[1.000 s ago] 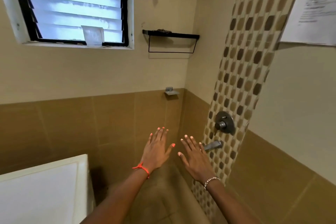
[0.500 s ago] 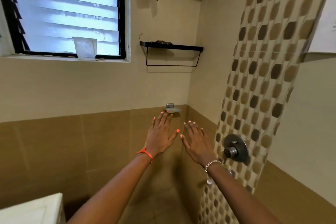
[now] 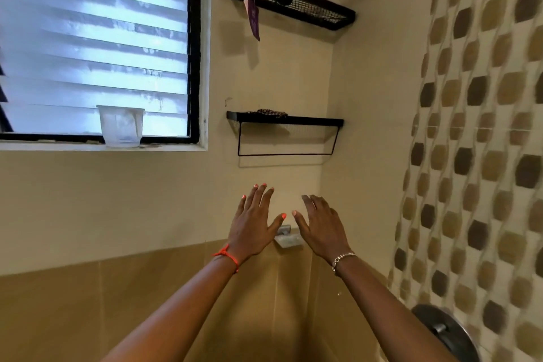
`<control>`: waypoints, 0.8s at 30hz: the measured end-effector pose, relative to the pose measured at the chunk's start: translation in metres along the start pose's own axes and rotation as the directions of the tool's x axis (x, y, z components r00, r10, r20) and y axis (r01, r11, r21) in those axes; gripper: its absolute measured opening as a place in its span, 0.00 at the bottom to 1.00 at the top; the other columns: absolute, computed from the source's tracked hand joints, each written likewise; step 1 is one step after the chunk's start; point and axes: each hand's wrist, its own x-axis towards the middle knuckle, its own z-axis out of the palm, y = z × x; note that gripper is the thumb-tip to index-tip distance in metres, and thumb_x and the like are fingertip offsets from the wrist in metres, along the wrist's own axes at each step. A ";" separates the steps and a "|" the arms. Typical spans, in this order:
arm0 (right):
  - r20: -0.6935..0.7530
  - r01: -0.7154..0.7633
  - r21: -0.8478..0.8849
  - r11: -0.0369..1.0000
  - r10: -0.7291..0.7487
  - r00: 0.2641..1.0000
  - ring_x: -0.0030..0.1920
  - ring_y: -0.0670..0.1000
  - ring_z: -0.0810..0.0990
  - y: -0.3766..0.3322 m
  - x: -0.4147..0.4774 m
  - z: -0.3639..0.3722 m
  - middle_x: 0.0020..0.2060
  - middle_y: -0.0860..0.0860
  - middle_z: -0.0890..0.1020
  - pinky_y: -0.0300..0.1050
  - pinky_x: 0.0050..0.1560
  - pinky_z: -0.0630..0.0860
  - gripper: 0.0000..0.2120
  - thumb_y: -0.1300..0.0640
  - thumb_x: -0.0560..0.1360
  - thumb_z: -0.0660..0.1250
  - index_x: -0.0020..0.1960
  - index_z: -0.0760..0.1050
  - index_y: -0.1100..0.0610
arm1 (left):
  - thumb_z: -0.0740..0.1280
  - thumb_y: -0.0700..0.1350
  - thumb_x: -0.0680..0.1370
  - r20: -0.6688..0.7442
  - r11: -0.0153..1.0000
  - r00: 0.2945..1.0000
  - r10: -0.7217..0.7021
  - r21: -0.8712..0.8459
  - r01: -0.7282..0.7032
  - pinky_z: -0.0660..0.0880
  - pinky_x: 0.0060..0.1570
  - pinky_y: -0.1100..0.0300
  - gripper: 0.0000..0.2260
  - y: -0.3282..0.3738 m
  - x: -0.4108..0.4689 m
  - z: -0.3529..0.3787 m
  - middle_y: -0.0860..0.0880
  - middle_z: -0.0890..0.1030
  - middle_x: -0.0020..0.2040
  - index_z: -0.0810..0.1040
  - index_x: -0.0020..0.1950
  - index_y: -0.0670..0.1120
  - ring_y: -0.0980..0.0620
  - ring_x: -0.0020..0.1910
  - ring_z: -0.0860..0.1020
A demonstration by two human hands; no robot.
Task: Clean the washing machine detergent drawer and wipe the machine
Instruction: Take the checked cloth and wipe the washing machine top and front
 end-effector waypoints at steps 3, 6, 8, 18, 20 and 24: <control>-0.001 0.018 0.008 1.000 -0.018 1.000 0.74 0.52 0.54 0.003 0.037 -0.001 0.74 0.54 0.59 0.49 0.70 0.58 0.26 0.45 0.81 0.49 0.75 0.55 0.56 | 0.44 0.67 0.73 -0.030 1.000 1.000 0.000 0.021 0.001 0.47 0.75 0.53 0.37 -0.015 0.025 0.006 0.47 0.54 0.77 0.54 0.76 0.47 0.49 0.77 0.49; -0.030 0.048 0.042 0.998 -0.047 0.998 0.74 0.52 0.54 0.005 0.072 -0.003 0.74 0.54 0.59 0.49 0.70 0.58 0.26 0.45 0.81 0.50 0.74 0.56 0.57 | 0.40 0.68 0.70 -0.057 0.999 0.998 0.011 0.037 -0.009 0.47 0.74 0.53 0.40 -0.029 0.053 0.006 0.46 0.55 0.77 0.55 0.76 0.47 0.49 0.77 0.50; -0.060 0.068 0.073 0.995 -0.063 0.996 0.74 0.52 0.54 0.009 0.097 -0.003 0.74 0.54 0.59 0.48 0.70 0.58 0.26 0.45 0.81 0.50 0.75 0.56 0.57 | 0.42 0.67 0.72 -0.091 0.998 0.995 0.029 0.060 -0.023 0.48 0.74 0.54 0.38 -0.037 0.077 0.005 0.46 0.57 0.77 0.56 0.76 0.46 0.48 0.76 0.51; -0.198 0.246 0.193 0.950 -0.208 0.958 0.76 0.53 0.51 0.028 0.222 -0.022 0.76 0.55 0.53 0.50 0.71 0.60 0.30 0.49 0.79 0.57 0.76 0.51 0.57 | 0.61 0.54 0.78 -0.232 0.994 0.969 0.089 0.088 -0.070 0.49 0.74 0.55 0.31 -0.057 0.195 -0.017 0.43 0.58 0.76 0.54 0.76 0.43 0.46 0.76 0.52; -0.213 0.282 0.209 0.936 -0.238 0.948 0.76 0.53 0.51 0.028 0.245 -0.026 0.76 0.55 0.53 0.49 0.71 0.60 0.30 0.51 0.78 0.59 0.76 0.51 0.57 | 0.62 0.54 0.78 -0.252 0.992 0.963 0.097 0.103 -0.073 0.51 0.74 0.54 0.31 -0.061 0.216 -0.021 0.43 0.59 0.75 0.55 0.75 0.42 0.45 0.76 0.54; -0.230 0.365 0.241 0.899 -0.312 0.922 0.76 0.52 0.52 0.028 0.281 -0.030 0.76 0.55 0.54 0.45 0.73 0.55 0.31 0.53 0.78 0.61 0.76 0.52 0.57 | 0.61 0.54 0.78 -0.250 0.989 0.965 0.077 0.140 -0.043 0.53 0.73 0.51 0.31 -0.069 0.254 -0.026 0.42 0.60 0.74 0.55 0.75 0.42 0.44 0.75 0.56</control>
